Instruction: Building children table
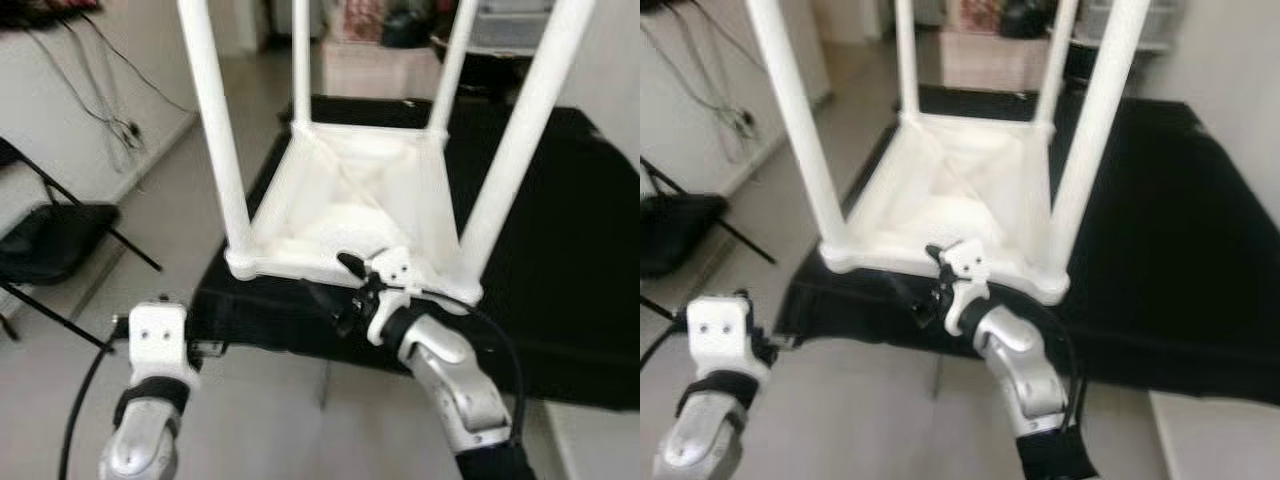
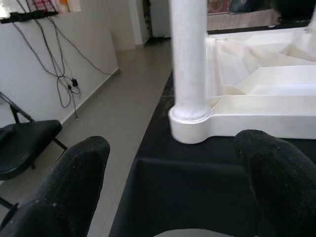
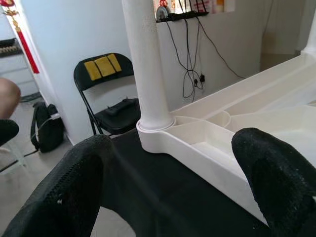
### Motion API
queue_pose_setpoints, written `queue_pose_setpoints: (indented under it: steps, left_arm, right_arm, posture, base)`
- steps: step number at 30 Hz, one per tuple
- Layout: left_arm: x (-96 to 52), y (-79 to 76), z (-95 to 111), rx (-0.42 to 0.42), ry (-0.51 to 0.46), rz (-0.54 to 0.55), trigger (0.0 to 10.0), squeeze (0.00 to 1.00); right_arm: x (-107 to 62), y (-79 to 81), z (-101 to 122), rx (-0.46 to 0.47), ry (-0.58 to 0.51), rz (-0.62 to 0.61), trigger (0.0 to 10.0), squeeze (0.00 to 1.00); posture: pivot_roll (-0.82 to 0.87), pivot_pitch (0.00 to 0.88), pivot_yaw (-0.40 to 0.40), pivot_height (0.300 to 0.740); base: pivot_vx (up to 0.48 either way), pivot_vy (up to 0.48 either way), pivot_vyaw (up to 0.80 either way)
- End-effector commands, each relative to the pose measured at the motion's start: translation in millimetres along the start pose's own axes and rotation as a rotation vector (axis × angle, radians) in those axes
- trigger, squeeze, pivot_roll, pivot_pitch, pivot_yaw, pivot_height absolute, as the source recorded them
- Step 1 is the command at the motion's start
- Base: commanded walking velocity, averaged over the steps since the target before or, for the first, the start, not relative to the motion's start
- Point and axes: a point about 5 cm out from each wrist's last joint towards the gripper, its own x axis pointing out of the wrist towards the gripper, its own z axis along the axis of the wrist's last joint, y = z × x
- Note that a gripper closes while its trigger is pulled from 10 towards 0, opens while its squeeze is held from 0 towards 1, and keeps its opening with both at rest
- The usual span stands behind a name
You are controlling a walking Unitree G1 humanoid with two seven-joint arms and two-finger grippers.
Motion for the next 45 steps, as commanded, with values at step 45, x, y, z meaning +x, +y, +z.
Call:
queue_pose_setpoints:
  steps: [45]
  left_arm:
    - [19.1,17.2,37.9,-0.003,-0.141,0.014,10.0,0.0]
  right_arm:
    - [-2.0,-100.9,126.6,-0.246,-0.218,-0.568,10.0,0.0]
  posture:
    - [-0.08,0.075,0.012,0.74]
  base:
    - [0.0,0.0,0.0]
